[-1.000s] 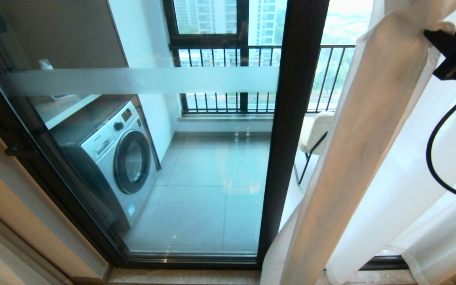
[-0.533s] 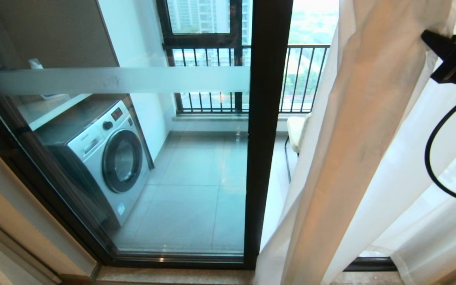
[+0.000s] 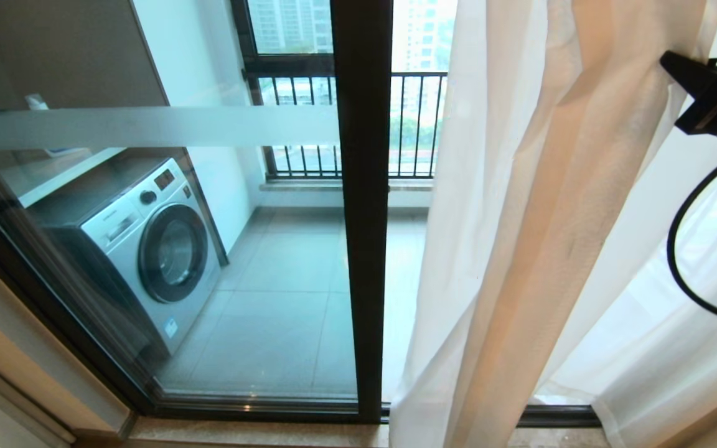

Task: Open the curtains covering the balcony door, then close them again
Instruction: Pull the inner curtains open on both sides

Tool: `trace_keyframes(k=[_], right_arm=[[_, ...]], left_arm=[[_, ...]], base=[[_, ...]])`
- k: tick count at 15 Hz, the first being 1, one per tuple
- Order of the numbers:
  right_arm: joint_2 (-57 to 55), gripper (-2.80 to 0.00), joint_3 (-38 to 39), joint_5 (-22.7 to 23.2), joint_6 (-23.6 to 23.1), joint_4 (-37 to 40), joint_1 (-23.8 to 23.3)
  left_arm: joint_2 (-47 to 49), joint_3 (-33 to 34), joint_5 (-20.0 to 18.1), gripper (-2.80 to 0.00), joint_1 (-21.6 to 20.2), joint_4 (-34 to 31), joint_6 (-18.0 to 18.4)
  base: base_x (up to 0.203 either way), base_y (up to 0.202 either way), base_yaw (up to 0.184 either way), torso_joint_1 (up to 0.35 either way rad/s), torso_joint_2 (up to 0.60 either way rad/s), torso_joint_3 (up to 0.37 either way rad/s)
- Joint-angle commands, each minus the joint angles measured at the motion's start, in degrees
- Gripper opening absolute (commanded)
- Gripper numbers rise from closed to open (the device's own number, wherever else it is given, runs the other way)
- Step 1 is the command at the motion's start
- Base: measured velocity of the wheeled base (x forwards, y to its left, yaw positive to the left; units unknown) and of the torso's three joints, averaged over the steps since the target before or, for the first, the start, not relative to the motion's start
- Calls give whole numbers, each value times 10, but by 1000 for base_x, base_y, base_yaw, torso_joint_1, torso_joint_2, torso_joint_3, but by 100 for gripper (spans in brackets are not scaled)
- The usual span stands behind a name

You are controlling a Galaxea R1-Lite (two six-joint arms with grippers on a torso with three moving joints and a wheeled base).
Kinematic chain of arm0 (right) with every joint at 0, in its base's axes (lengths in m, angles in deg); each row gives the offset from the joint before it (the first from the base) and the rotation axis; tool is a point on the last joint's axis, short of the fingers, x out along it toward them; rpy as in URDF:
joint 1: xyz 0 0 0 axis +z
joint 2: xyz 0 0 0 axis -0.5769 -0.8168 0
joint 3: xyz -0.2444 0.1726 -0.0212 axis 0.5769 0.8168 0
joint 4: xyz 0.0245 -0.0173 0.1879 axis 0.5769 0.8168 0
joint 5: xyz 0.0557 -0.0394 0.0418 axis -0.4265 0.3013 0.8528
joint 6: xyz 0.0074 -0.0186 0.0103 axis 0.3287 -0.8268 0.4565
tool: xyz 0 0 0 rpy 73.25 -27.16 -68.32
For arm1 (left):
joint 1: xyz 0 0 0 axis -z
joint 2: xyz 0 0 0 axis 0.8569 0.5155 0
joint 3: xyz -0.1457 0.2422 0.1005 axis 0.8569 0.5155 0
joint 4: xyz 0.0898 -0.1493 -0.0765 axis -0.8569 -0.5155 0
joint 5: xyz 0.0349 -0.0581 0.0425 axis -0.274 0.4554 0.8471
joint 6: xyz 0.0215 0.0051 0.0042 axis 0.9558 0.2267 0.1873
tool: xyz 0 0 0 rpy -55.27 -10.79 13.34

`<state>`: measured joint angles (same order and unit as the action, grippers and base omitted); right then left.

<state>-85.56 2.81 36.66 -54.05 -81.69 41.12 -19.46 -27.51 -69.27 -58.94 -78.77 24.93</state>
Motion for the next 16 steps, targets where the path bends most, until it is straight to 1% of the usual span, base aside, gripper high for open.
trace_keyframes(k=[1, 3, 8, 12, 16], right_arm=[[1, -280, 0, 0, 0, -3, 0], [0, -280, 0, -7, 0, -3, 0], [0, -280, 4, -9, 6, -4, 0], [-5, -280, 4, -14, 8, -26, 0], [-4, -280, 12, -16, 16, -29, 0]], left_arm=[[0, 0, 0, -280, 1, 0, 0], [0, 0, 0, -280, 1, 0, -1], [0, 0, 0, -280, 0, 0, -1], [0, 0, 0, -280, 0, 0, -1], [0, 0, 0, -280, 0, 0, -1]], base=[[0, -189, 3, 2, 0, 0], [0, -192, 1, 6, 1, 0], [0, -189, 0, 2, 0, 2], [0, -190, 2, 3, 1, 3], [0, -189, 1, 2, 4, 2]])
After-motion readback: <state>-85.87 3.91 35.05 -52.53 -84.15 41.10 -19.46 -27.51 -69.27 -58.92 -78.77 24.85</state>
